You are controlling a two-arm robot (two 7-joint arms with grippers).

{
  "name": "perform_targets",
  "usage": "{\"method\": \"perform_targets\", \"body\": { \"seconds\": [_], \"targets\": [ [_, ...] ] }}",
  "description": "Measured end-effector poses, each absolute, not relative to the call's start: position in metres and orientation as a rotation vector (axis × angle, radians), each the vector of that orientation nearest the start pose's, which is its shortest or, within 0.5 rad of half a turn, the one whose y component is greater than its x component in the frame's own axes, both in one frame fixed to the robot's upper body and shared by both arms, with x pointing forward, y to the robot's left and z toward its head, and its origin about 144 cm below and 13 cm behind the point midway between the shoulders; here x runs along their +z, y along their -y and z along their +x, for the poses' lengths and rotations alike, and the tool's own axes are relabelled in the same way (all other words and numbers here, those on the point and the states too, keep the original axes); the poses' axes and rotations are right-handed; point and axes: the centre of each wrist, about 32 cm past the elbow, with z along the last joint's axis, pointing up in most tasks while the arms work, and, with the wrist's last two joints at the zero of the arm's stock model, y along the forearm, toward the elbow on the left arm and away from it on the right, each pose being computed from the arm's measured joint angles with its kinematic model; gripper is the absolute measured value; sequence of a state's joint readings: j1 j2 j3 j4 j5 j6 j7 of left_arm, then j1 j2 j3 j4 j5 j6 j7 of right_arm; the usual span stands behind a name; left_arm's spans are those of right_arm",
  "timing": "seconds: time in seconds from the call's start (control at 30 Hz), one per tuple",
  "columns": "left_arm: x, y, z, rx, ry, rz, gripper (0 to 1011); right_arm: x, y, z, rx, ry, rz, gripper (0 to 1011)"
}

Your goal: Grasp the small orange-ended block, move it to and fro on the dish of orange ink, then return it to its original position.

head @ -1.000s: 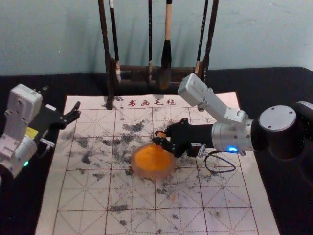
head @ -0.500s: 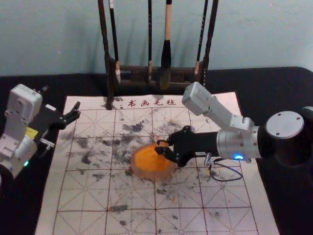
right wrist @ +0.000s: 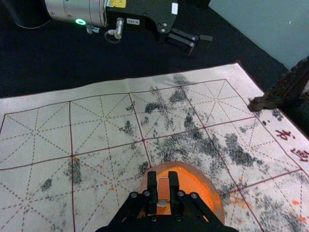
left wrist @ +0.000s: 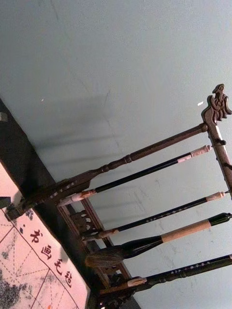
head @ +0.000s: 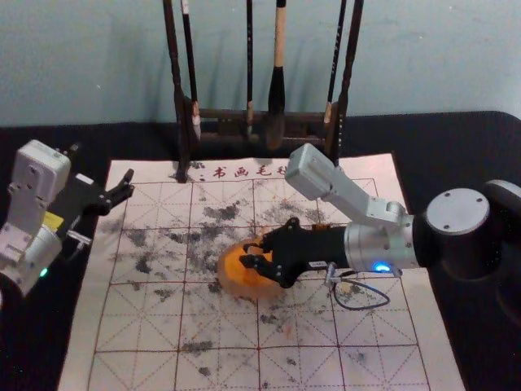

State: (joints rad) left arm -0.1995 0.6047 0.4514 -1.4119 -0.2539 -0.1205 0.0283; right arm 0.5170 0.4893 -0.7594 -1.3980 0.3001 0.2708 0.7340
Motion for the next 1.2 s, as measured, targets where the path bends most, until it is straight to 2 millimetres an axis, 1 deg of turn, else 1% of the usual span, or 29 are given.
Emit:
{"method": "perform_targets", "body": {
  "seconds": [0.27,0.5,0.77,1.2],
  "targets": [
    [1.140,-0.310,0.489,1.248,0.285,0.304,1001,1.192,0.191,0.548,-0.336,0.006,-0.502,110],
    [1.140,-0.310,0.489,1.248,0.285,0.305,1001,1.192,0.189,0.556,-0.362,0.010,-0.496,110],
    [1.140,-0.310,0.489,1.248,0.285,0.305,1001,1.193,0.192,0.563,-0.400,0.011,-0.498,110],
    [1.140,-0.310,0.489,1.248,0.285,0.304,1001,1.195,0.200,0.562,-0.418,0.012,-0.500,110]
  ]
}}
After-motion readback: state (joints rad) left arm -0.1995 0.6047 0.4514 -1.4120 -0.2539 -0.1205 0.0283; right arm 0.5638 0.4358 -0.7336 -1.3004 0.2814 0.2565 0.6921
